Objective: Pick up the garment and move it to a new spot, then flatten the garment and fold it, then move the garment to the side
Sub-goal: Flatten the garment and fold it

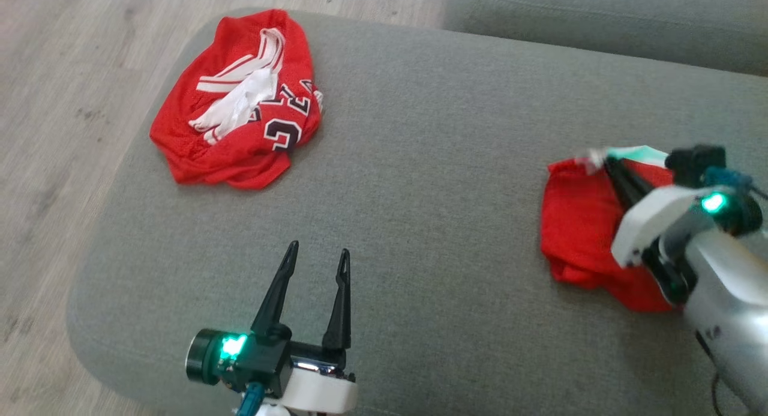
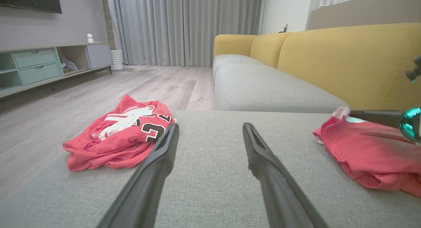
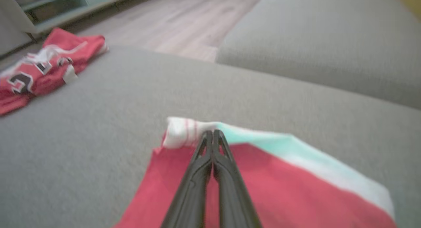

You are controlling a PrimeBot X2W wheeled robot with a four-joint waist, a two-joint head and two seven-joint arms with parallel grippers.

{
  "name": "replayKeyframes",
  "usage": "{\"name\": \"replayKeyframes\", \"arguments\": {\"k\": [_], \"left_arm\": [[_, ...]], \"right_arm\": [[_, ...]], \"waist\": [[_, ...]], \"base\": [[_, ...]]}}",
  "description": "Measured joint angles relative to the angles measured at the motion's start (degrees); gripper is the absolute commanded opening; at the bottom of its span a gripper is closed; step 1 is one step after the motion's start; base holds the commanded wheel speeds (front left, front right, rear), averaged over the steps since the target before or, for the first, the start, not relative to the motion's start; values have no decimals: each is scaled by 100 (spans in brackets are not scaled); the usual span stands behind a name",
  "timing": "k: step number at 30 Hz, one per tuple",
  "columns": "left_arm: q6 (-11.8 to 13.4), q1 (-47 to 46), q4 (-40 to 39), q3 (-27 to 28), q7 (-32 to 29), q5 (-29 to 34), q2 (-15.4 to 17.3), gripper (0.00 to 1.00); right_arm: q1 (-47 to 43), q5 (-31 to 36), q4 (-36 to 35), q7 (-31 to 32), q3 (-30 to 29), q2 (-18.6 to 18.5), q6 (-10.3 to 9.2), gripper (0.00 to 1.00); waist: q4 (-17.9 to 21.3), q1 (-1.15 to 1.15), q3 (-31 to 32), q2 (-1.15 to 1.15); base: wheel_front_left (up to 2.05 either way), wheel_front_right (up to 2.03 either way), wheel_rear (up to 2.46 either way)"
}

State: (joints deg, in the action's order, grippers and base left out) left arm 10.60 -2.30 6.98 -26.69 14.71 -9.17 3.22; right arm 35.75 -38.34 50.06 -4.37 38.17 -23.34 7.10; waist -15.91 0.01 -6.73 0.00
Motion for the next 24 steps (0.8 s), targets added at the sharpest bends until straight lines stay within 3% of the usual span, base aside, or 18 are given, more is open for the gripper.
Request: {"name": "replayKeyframes", "arguments": {"k": [6,7,8,9,14,17,24], "left_arm": [[59,-18,26,16,0,0,-3,100],[65,-18,41,36,0,0,-3,100],[80,-16,65,65,0,0,-3,100],[85,-14,101,102,0,1,-3,100],[55,119,269,407,0,9,5,100],[-1,388,398,623,0,13,32,100],[-62,566,538,877,0,114,46,100]], "right_arm": [[388,-2,-196,-900,59,309,0,0],[360,-11,-242,-948,26,333,0,29],[311,-8,-288,-962,-33,339,0,90],[222,-5,-377,-982,-164,342,0,100],[-887,648,-1419,-1001,-1371,409,0,100],[-2274,1369,-2112,-1001,-2369,673,0,100],[-3622,2229,-2992,-1001,-3262,1098,0,100]], "waist": [[-8,0,11,0],[15,0,50,0],[42,0,94,0],[76,0,143,0],[354,-1,435,0],[662,-1,662,0],[1033,-1,1028,0]], "base": [[0,0,0],[0,0,0],[0,0,0],[0,0,0],[0,0,0],[0,0,0],[0,0,0]]}}
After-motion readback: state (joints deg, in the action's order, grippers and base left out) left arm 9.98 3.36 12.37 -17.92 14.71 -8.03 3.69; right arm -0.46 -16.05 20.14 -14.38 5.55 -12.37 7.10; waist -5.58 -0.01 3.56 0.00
